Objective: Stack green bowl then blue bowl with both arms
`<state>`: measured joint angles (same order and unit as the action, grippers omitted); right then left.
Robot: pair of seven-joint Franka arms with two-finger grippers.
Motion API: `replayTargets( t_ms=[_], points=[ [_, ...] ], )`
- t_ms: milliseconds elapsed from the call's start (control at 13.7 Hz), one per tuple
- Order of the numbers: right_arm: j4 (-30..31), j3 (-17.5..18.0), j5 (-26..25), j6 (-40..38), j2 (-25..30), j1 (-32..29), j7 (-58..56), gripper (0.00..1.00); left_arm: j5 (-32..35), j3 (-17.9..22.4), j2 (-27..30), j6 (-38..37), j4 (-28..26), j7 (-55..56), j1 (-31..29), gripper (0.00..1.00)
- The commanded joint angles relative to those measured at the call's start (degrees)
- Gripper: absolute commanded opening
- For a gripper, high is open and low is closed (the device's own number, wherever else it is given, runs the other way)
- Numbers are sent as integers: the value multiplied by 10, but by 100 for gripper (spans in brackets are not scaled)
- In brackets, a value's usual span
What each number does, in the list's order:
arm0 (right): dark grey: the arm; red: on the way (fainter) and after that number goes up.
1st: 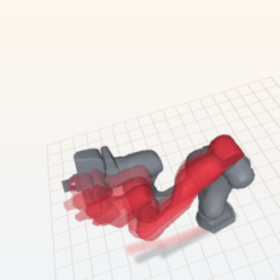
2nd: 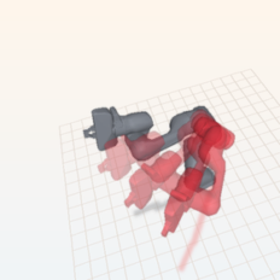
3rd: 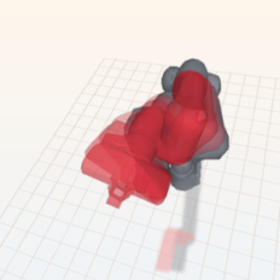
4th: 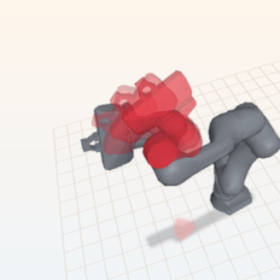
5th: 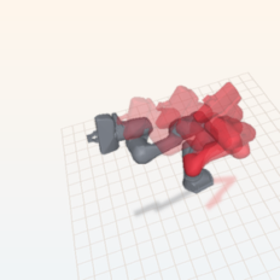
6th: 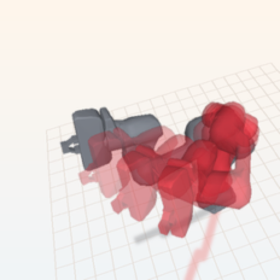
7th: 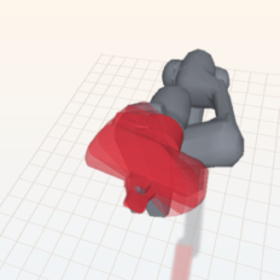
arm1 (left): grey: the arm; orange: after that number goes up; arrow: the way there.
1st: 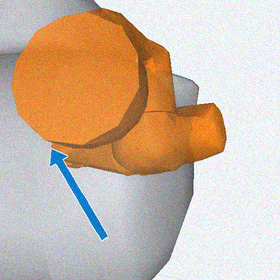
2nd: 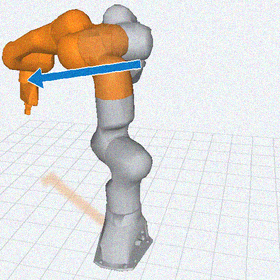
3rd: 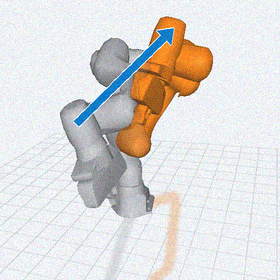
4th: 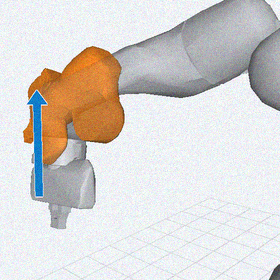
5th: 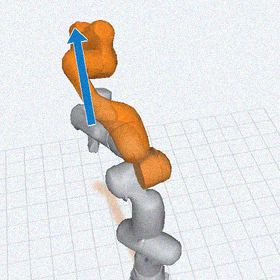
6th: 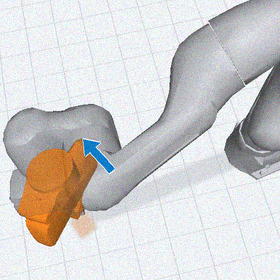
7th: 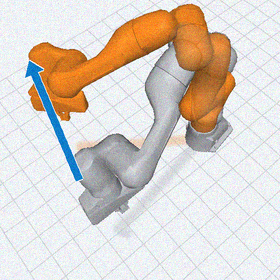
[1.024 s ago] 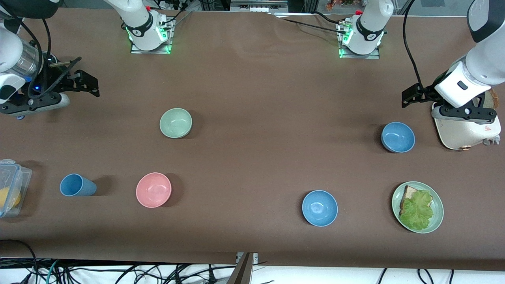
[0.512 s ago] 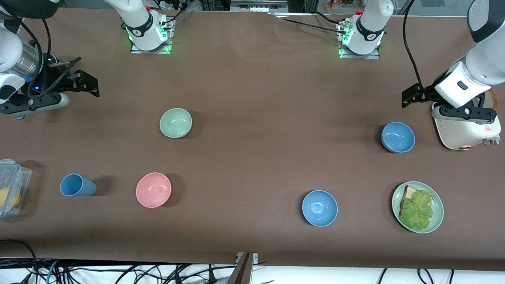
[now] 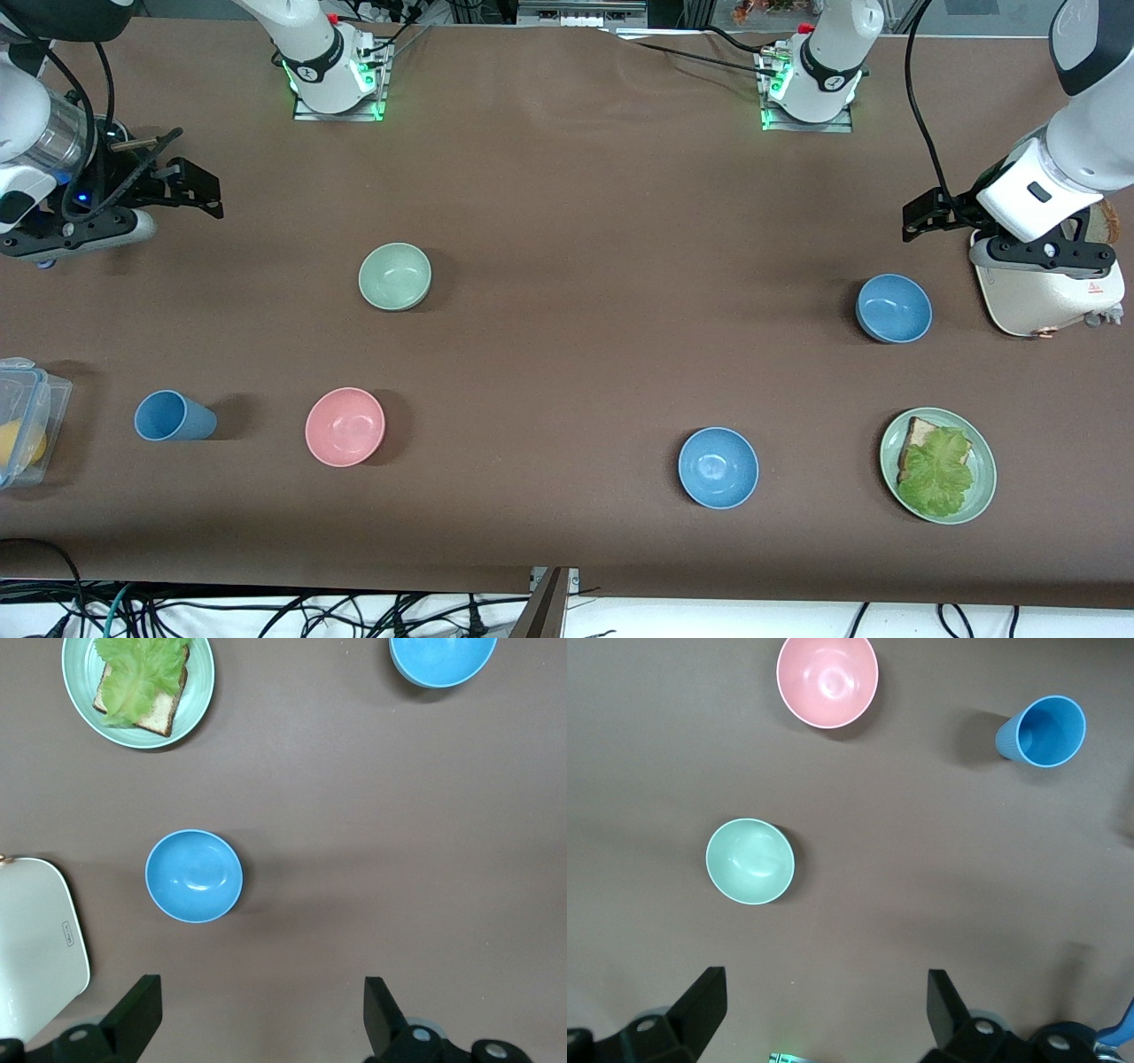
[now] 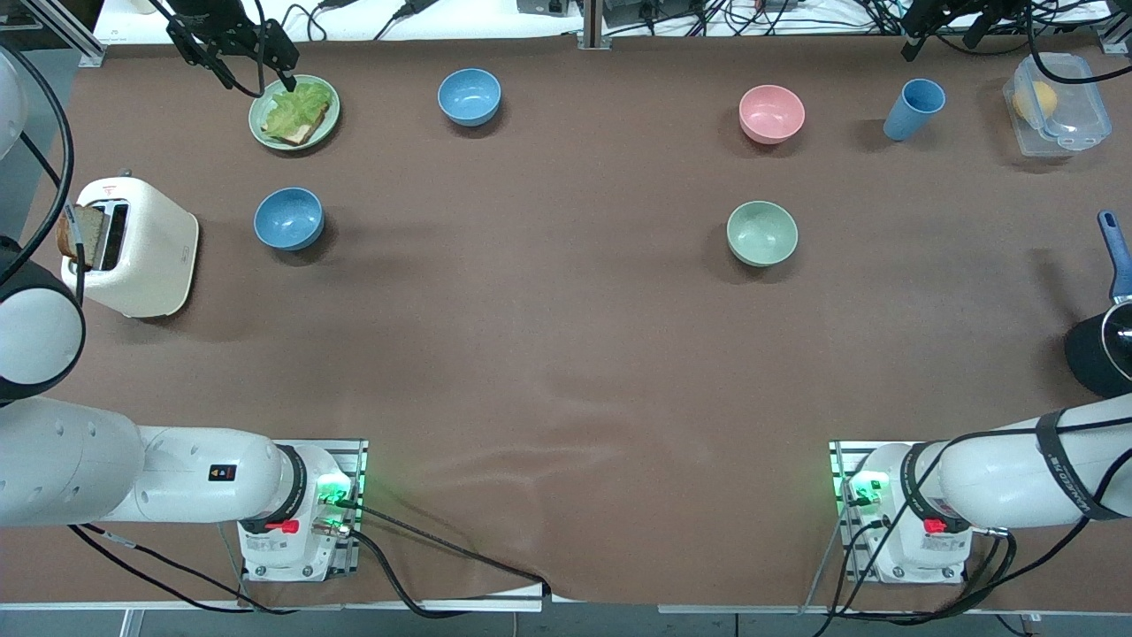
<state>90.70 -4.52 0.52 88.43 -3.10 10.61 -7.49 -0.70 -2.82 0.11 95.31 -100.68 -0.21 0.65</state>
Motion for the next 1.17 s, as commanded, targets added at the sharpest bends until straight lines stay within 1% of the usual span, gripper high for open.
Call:
replayTargets(
  t_ms=[0,439,659,878,951,1098],
  points=[
    [15,9,-3,6,18,-9,-4,100,-8,1,-8,-14,17,6,0,100],
    [12,8,1,5,12,-10,-9,100,-9,1,-8,-14,17,6,0,100],
    [2,7,-1,2,-10,-11,-17,100,-8,1,-8,-14,17,6,0,100],
    [4,8,-3,1,-18,-6,-12,100,-9,1,-8,-14,17,6,0,100],
    [0,8,-2,-1,-41,-6,-14,100,-8,1,-8,-14,17,6,0,100],
    [0,7,-3,-1,-45,-10,-16,100,-9,1,-8,-14,17,6,-1,100]
  ],
)
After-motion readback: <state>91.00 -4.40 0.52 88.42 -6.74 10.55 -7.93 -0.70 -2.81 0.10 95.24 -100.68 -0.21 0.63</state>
